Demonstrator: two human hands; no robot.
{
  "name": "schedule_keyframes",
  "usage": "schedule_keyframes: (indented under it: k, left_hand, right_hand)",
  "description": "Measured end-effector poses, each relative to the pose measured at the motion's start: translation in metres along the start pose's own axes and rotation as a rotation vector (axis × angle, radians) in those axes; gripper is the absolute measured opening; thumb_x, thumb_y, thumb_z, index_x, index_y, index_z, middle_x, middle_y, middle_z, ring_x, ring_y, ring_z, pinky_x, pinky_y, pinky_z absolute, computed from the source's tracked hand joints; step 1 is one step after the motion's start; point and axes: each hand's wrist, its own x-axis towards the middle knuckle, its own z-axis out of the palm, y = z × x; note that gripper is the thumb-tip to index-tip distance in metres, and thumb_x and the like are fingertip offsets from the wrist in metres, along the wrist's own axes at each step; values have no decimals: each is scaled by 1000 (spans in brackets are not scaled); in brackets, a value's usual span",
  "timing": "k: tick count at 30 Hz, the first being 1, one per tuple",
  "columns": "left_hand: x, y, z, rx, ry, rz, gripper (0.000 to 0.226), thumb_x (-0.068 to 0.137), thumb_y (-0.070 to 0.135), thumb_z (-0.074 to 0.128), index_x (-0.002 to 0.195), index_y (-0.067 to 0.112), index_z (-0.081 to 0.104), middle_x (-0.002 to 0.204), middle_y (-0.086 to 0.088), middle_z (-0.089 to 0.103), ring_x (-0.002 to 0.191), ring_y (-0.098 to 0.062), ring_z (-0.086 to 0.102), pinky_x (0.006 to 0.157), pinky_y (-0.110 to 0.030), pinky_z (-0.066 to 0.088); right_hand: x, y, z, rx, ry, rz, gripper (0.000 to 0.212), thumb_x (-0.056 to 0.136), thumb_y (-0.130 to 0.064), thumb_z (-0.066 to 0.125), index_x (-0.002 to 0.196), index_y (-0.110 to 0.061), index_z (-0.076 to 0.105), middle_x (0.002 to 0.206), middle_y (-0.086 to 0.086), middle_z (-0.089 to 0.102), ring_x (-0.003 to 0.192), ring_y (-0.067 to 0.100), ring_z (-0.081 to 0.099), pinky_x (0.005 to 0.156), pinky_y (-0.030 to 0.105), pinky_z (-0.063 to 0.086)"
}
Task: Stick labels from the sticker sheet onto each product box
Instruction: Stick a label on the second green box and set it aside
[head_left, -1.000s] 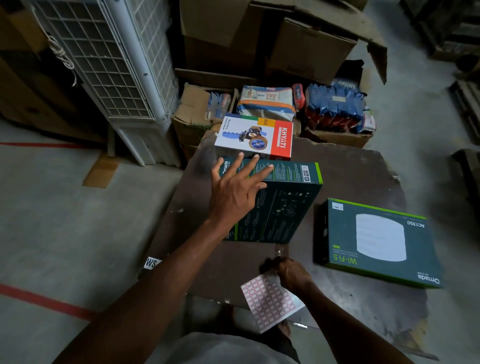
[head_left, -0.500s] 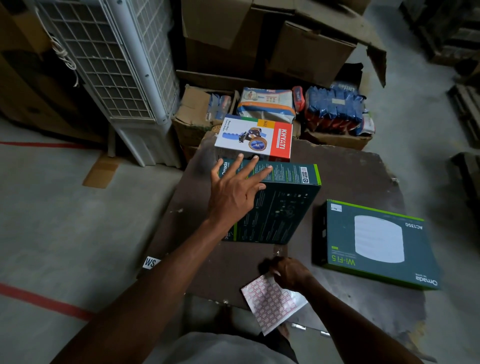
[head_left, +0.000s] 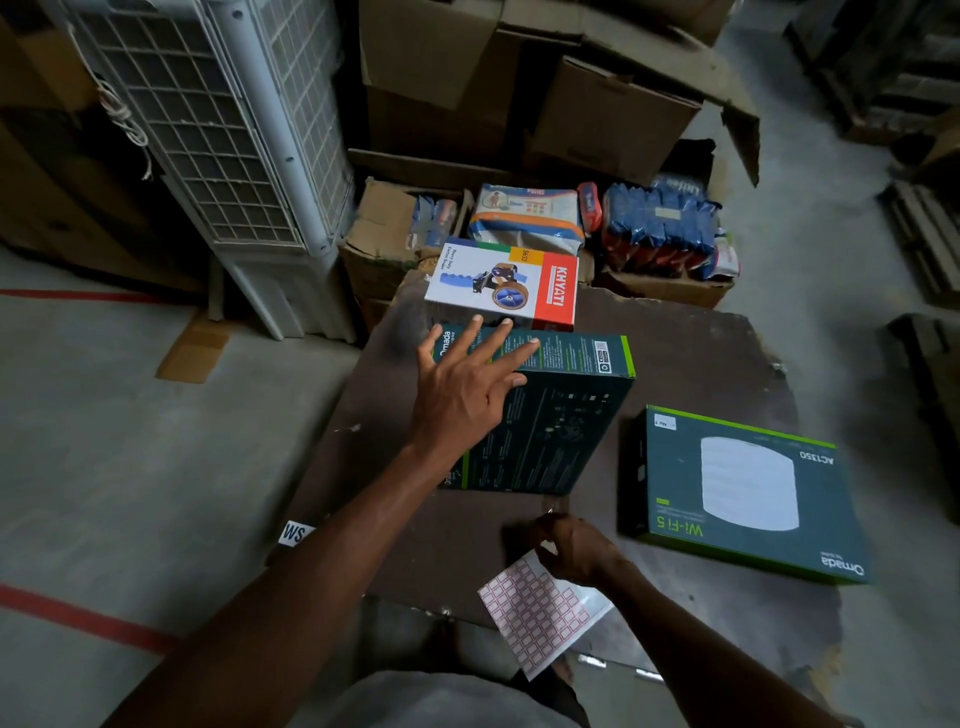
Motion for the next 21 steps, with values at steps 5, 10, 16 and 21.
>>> schedule_keyframes:
  k: [5,10,16,21]
  left_hand:
    - [3,0,1,-6,5,-1,44,100,43,54,144,45,49,152,6,50,144,-29,42,115,-57,21]
    - [4,-1,3,-16,10,-8,44,99,44,54,144,45,50,151,7,50,145,-27,41,115,-56,20]
    - [5,-2,1,-14,-4,-7,45,100,46,50,144,46,48,153,7,48,145,-27,40,115,-56,22]
    - [3,0,-1,-13,-8,-10,46,99,43,55,144,45,49,153,6,48,145,-28,40,115,-58,21]
  right_hand:
    - [-14,-33,-35,101,241,-88,10,91,-26,63,92,-17,68,94,-6,62,79,8,56,69,26,48]
    - [-29,-64,-95,269,595,-119,8,86,-24,66,85,-26,58,84,-12,59,73,4,57,62,24,48]
    - [-43,-99,-185,356,822,-152,9,91,-21,72,90,-23,63,80,-10,67,69,6,65,63,27,58]
    - [-39,-105,-215,287,881,-119,9,91,-22,75,98,-17,71,91,-4,74,77,6,69,68,22,57]
